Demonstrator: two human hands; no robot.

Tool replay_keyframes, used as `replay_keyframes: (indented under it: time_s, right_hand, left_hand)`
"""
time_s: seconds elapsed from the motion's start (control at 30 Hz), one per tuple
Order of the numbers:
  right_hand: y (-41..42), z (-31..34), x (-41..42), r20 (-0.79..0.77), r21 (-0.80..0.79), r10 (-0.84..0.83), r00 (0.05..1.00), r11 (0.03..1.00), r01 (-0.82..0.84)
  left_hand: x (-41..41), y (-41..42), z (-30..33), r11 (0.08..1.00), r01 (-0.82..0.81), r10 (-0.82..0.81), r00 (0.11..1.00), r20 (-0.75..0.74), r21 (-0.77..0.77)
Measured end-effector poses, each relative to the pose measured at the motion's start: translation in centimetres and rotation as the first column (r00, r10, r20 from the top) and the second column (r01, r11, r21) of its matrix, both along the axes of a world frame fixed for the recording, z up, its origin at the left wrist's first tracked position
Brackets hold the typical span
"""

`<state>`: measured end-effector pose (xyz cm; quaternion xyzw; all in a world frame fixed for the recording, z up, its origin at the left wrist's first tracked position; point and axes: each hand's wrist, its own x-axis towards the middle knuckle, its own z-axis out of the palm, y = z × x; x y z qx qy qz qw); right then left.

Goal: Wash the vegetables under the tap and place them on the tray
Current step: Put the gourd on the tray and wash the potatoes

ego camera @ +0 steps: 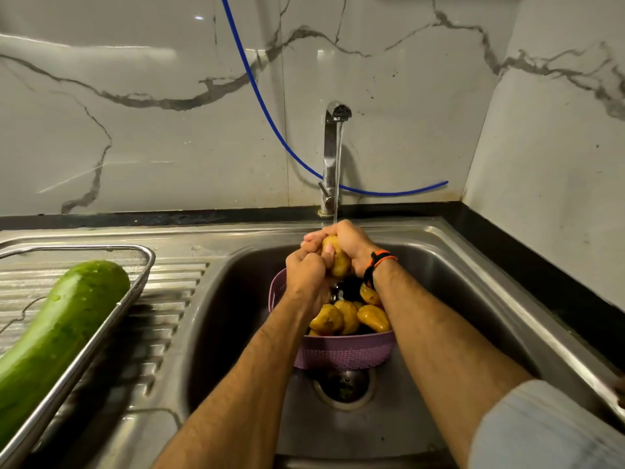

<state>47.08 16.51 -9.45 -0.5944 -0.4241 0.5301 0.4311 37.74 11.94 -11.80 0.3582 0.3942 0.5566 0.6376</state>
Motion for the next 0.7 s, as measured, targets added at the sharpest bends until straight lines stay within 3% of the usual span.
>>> replay_keyframes:
  time_s: [0.07,0.13,0.23,0.33,0.43,0.53,0.6,0.7]
  right_hand:
    - [-0.2,0.3,0.8,-0.194,0.023,0.139,0.971,0.99,-0.137]
    - [-0.4,0.0,0.8,-0.282,0.109,0.128,0.951,0.989,-0.101]
    - [-1.5,-0.9,-1.7,-0.077,0.225,-0.17,0.982,0.957,0.183]
    - [-1.8,-1.2,-2.6,0.126,0.254,-0.374,0.919,0.908,0.334]
    - [-0.2,0.2,-1.0,0.149,0.096,-0.19,0.97,0.98,0.177]
    - [0.6,0.9,0.9,-0.075,-0.042,0.15,0.986,0.987,-0.153]
    - [0.9,0.6,1.8,-0.192,-0.015,0.209,0.959,0.976,-0.216]
    - [0.4,-0.2,1.8,-0.281,0.041,0.108,0.954,0.994,-0.1]
  left_hand:
    - [0.1,0.1,0.1,1.0,0.01,-0.01,0.999,0.032,0.007]
    - [0.5,0.0,0.4,1.0,-0.022,0.022,0.996,0.085,0.006]
    - [1.1,0.5,0.3,0.994,-0.106,0.107,0.987,0.118,-0.013]
    - [0.9,0.2,-0.1,0.997,-0.077,0.078,0.993,0.094,-0.018]
    - [0.4,0.1,0.1,1.0,0.02,-0.019,0.994,0.112,-0.01]
    - [0.0,0.2,0.4,0.997,0.069,-0.062,0.986,0.153,-0.042]
    - [0.0,0.3,0.6,0.995,0.087,-0.078,0.983,0.165,-0.049]
    - [0.4,0.4,0.6,0.995,0.071,-0.055,0.975,0.215,-0.064]
